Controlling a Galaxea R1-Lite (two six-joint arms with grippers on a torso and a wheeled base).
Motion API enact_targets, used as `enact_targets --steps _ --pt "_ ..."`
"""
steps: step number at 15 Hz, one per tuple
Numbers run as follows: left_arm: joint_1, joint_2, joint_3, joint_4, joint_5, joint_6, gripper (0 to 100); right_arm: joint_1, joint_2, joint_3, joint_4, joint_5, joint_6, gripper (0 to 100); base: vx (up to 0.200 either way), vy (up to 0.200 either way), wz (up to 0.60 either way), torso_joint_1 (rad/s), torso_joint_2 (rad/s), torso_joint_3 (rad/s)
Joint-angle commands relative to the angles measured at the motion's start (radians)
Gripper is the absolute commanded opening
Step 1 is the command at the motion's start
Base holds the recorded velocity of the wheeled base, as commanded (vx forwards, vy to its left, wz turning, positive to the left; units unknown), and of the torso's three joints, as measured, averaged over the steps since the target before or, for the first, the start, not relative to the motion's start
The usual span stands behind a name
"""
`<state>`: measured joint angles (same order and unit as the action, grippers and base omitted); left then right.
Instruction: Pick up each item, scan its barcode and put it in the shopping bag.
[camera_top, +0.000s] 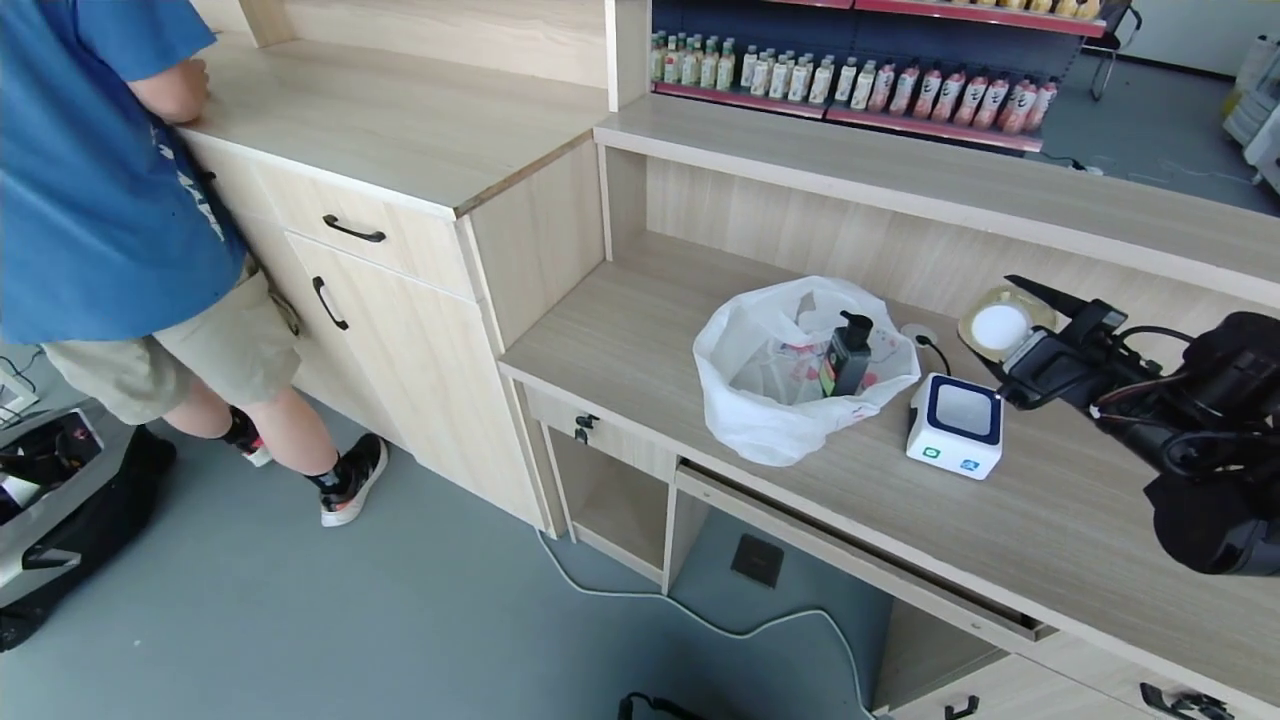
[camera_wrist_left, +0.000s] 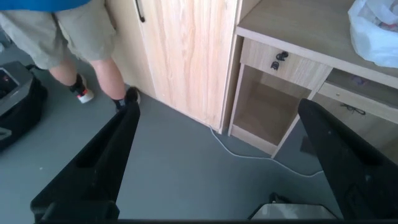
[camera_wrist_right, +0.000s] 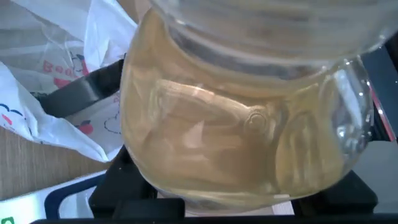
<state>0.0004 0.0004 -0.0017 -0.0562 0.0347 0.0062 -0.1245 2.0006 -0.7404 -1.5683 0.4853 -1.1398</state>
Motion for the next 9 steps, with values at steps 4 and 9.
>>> enact_targets --steps 4,9 --pt "0.000 0.000 0.000 -0.001 0.001 0.000 100 -0.072 0.046 -0.016 -0.003 0.015 -0.061 0 0.000 0.000 0.00 0.000 0.00 0.000" --pt "0.000 0.000 0.000 -0.001 0.001 0.000 100 -0.146 0.052 -0.002 -0.003 0.039 -0.075 0 0.000 0.000 0.00 0.000 0.00 0.000"
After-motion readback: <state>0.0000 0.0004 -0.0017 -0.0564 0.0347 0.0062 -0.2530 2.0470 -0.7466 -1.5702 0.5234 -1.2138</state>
